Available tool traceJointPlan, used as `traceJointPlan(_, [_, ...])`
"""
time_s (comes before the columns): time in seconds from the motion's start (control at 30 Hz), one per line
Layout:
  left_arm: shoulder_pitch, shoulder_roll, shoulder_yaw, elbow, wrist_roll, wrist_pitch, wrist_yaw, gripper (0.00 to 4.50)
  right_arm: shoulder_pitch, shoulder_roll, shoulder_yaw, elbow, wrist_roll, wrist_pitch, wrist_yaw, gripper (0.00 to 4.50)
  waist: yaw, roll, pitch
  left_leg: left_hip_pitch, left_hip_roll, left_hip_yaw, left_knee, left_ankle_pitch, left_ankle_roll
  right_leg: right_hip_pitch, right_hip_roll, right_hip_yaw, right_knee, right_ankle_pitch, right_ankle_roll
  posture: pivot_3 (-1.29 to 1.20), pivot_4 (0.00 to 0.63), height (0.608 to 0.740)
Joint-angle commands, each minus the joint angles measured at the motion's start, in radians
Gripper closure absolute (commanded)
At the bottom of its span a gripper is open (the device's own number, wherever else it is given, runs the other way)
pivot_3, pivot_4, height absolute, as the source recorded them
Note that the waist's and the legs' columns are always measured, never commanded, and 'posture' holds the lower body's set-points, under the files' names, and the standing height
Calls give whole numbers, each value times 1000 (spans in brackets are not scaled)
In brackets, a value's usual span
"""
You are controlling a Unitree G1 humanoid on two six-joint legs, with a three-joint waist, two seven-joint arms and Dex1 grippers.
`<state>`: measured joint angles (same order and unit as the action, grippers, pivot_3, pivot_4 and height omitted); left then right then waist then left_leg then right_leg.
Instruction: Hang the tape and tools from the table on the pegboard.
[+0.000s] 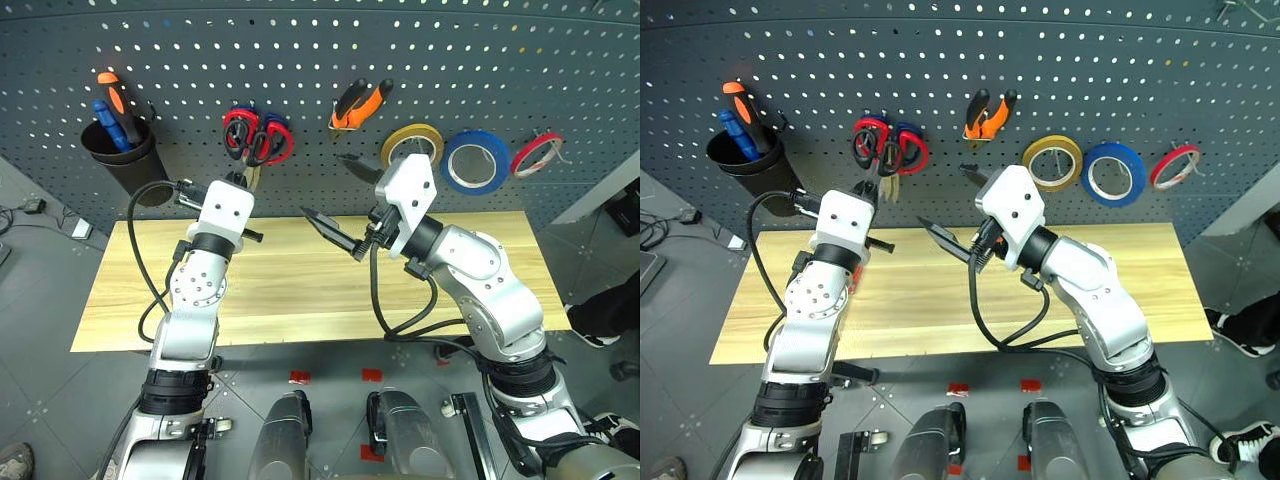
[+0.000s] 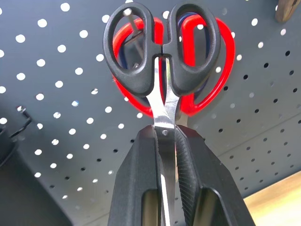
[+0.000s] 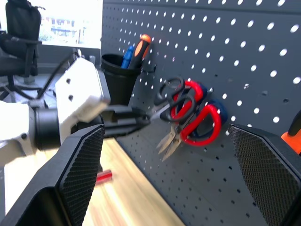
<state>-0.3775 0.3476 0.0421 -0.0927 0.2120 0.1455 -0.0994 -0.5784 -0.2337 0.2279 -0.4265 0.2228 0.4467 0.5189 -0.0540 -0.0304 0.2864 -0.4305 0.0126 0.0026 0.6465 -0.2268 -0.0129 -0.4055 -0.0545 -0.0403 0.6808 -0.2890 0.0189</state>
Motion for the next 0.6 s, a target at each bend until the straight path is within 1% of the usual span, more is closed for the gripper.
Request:
traceJointPlan(0.03, [0,-6,7,6,-20,21,-12,3273,-13,9,-1,-27,6,-6,-3,0,0,0,0,0,0,0,0,0,0,0,0,0,0,0,0,-103,289,740])
traceJointPlan(0.17, [40,-1,44,32,-77,88,-48,2152,19,6,18,-42,-1,7,-4,0,-1,0,0,0,0,0,0,0,0,0,0,0,0,0,0,-109,291,740])
traceJointPlan(0.23, [61,8,61,50,-107,121,-72,1521,34,5,28,-49,-9,14,-10,0,-2,0,0,0,0,0,0,0,0,0,0,0,0,0,0,-109,291,740])
traceJointPlan(0.33, [83,12,104,109,-178,240,-118,677,55,2,55,-55,-24,71,-31,0,-2,0,0,0,0,0,0,0,0,0,0,0,0,0,0,-106,293,740])
traceJointPlan(0.4, [79,5,154,165,-234,323,-128,93,62,-15,96,-55,-47,134,-36,0,-2,0,0,0,0,0,0,0,0,0,0,0,0,0,0,-110,297,740])
traceJointPlan(0.47, [60,13,213,238,-300,384,-151,93,68,-41,153,-59,-83,178,-29,0,-3,0,0,0,0,0,1,0,0,0,0,0,0,0,0,-112,300,740])
traceJointPlan(0.5, [44,26,242,283,-321,386,-155,93,71,-41,168,-69,-74,227,-30,0,-2,0,0,0,0,-1,1,0,0,0,0,0,0,0,0,-112,304,740])
traceJointPlan(0.6, [-15,74,269,395,-349,392,-184,93,70,-17,177,-92,-43,358,-49,0,-2,-1,1,0,0,-1,0,0,0,-1,0,-1,1,0,0,-100,315,740])
